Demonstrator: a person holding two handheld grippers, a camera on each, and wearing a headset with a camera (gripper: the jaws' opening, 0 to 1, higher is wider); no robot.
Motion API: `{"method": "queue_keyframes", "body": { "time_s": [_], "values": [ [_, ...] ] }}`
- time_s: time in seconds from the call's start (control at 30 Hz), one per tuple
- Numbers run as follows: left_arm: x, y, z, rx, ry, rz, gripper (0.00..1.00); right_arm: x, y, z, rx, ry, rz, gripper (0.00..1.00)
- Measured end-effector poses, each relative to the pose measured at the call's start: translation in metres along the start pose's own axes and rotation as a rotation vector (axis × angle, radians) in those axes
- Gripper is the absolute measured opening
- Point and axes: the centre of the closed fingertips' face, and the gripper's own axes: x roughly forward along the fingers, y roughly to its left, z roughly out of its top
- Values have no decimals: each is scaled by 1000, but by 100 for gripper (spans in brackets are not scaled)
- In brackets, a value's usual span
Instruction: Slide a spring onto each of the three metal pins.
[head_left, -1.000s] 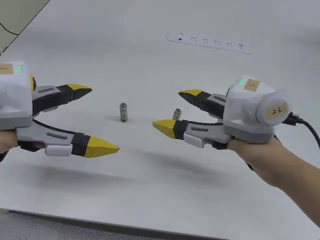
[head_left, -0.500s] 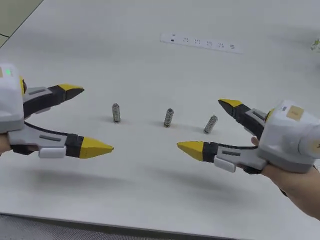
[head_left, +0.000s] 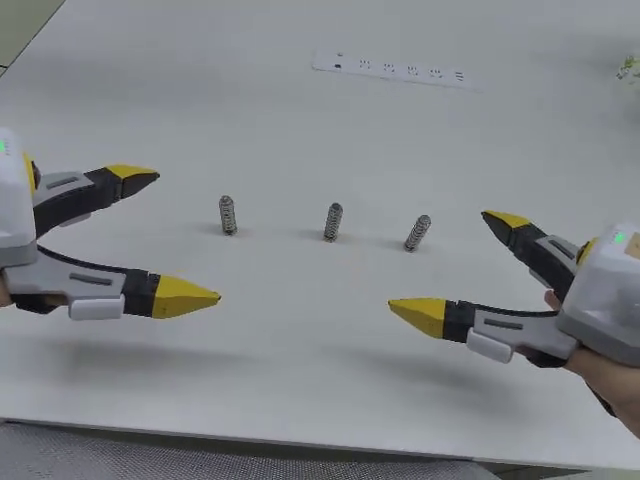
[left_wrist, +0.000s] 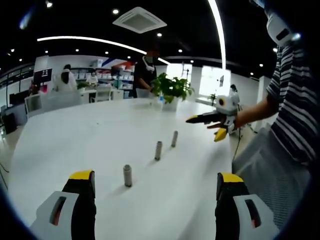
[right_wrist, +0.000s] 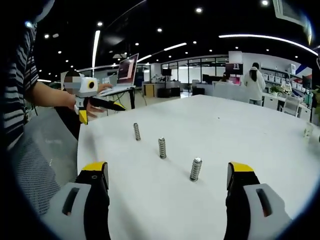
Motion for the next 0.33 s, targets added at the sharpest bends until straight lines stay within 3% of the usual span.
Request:
{"method": "queue_keyframes", "body": {
  "time_s": [0.17, 0.33],
  "values": [
    [-2, 2, 1, -4, -2, 11, 98, -13, -13, -3, 17, 2, -39, 99],
    [0, 3, 4, -7, -6, 15, 98, -15, -17, -4, 13, 8, -42, 98]
  ]
}}
